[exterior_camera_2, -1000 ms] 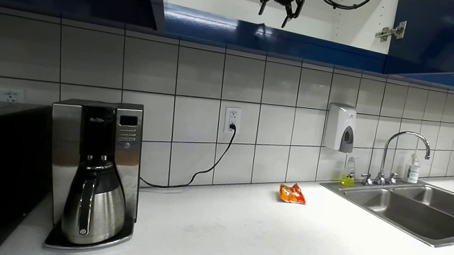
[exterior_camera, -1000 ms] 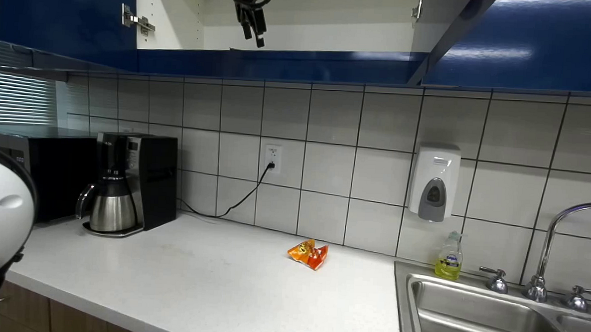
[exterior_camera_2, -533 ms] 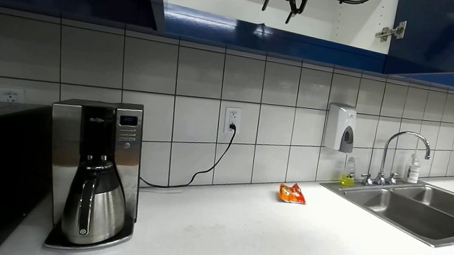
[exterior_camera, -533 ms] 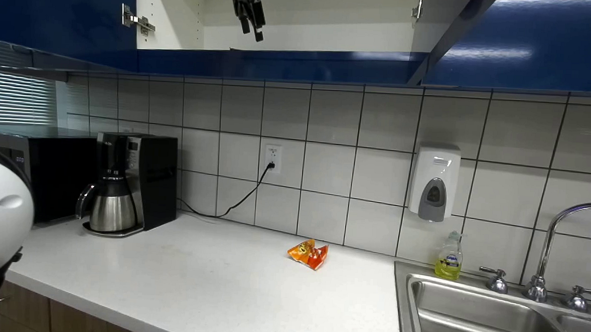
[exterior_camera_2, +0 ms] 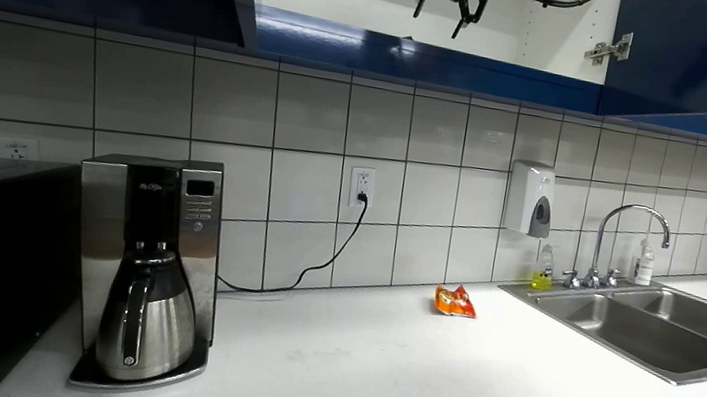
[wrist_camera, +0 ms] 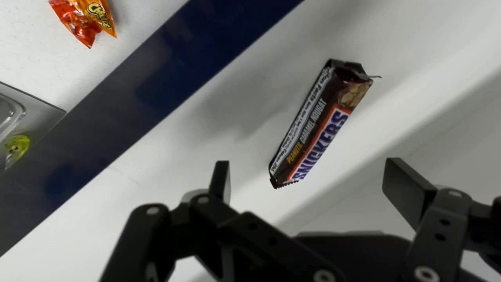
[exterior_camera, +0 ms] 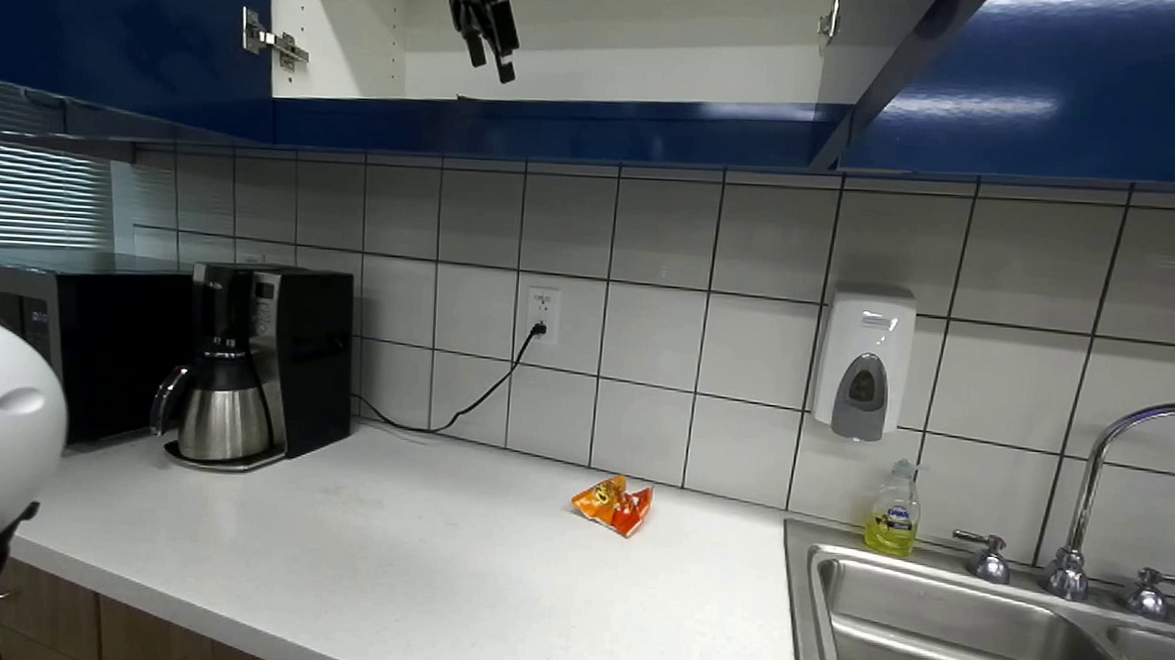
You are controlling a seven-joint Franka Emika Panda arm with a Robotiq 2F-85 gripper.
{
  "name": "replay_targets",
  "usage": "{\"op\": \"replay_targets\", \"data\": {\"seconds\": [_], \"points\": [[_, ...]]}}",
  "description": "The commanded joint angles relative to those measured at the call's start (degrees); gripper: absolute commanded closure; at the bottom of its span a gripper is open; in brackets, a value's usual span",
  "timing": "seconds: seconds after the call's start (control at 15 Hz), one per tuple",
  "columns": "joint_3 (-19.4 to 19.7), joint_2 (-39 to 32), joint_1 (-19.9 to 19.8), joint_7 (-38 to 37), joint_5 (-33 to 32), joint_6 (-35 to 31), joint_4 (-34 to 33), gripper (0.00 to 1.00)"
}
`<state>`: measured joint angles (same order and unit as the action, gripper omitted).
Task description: Pick up the brown chocolate bar and put it in the left cabinet
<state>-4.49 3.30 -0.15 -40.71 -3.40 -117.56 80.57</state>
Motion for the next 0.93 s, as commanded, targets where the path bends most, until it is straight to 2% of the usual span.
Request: {"op": "replay_targets", "data": {"seconds": [0.0,0.4,0.87], "points": [[0.3,7.4,-0.1,2.5,-0.6,-5.7,11.4,0.0],[0.1,15.0,-0.3,6.0,0.0,-12.1,24.0,0.0],[-0.5,22.7,-1.1,8.4,0.5,-15.5,33.6,0.0]]}}
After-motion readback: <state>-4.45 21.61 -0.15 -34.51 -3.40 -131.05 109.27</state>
